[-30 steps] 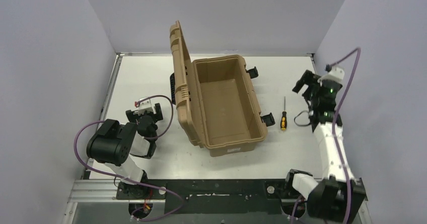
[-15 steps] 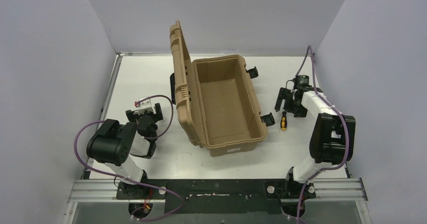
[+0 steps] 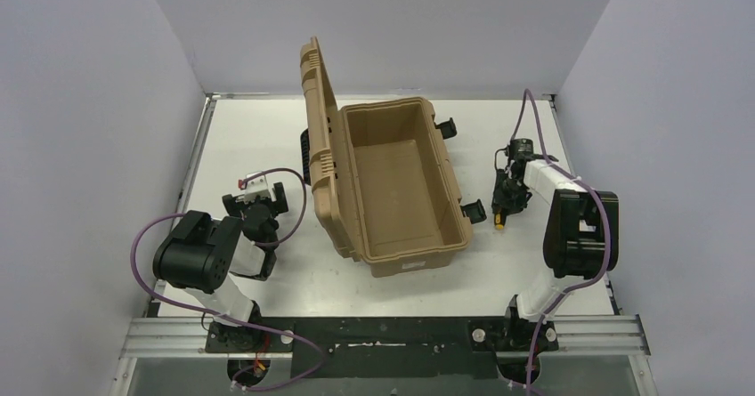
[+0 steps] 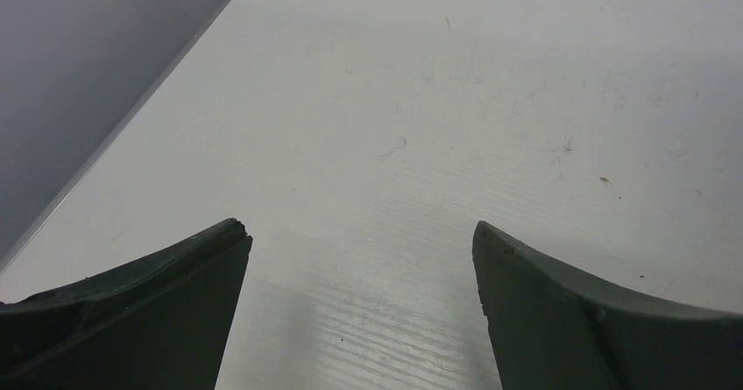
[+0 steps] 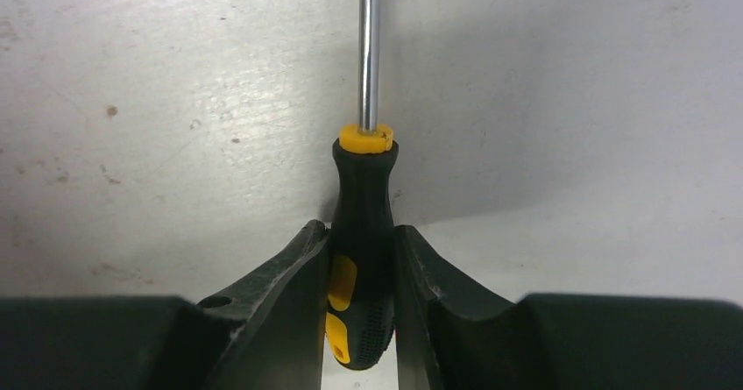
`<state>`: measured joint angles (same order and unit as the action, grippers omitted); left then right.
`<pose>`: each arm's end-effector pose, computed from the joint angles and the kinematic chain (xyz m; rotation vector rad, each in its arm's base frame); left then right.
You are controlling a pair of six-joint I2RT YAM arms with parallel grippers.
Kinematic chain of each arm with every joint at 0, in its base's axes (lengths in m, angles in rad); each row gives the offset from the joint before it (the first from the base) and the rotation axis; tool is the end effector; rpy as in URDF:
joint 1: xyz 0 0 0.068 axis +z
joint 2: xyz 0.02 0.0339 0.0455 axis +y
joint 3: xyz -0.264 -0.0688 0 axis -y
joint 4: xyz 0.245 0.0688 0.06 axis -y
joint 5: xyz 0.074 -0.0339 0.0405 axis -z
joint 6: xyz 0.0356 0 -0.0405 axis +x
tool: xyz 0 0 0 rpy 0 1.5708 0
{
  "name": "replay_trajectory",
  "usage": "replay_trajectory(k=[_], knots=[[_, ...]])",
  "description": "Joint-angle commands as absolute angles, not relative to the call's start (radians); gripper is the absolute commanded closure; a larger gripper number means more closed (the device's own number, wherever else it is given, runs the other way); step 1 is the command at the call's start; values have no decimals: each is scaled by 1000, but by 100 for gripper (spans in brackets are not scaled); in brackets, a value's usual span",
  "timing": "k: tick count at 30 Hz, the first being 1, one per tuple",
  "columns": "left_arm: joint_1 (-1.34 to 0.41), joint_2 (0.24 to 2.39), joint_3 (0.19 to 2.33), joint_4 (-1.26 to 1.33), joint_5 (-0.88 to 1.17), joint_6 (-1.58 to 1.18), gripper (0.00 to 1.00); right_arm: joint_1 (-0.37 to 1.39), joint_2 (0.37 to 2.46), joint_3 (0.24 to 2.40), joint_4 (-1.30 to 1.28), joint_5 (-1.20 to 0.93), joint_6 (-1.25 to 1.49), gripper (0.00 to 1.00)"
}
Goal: Put the screwdriver in the bin
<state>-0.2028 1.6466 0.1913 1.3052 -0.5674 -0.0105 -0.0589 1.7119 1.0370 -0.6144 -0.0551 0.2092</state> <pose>0.2298 -0.0277 0.1247 -0.2545 1.6890 0.3286 0.3159 -0.0167 0.1634 0.3716 2.8389 0.1091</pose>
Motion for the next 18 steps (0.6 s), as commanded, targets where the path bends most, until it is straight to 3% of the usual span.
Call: replay_trajectory(k=[1, 8, 13, 18], knots=[[-201, 1637, 207, 1342, -569, -9, 3, -63, 1673, 1199, -718, -31, 182, 100], [-201, 1641, 208, 1349, -568, -6, 3, -12, 1636, 1622, -990, -4, 237, 100], [-201, 1641, 206, 1353, -569, -5, 3, 198, 1685, 1934, -1098, 43, 320, 100], [-202, 1640, 206, 1350, -571, -5, 3, 431, 1750, 2080, -1045, 28, 405, 100]])
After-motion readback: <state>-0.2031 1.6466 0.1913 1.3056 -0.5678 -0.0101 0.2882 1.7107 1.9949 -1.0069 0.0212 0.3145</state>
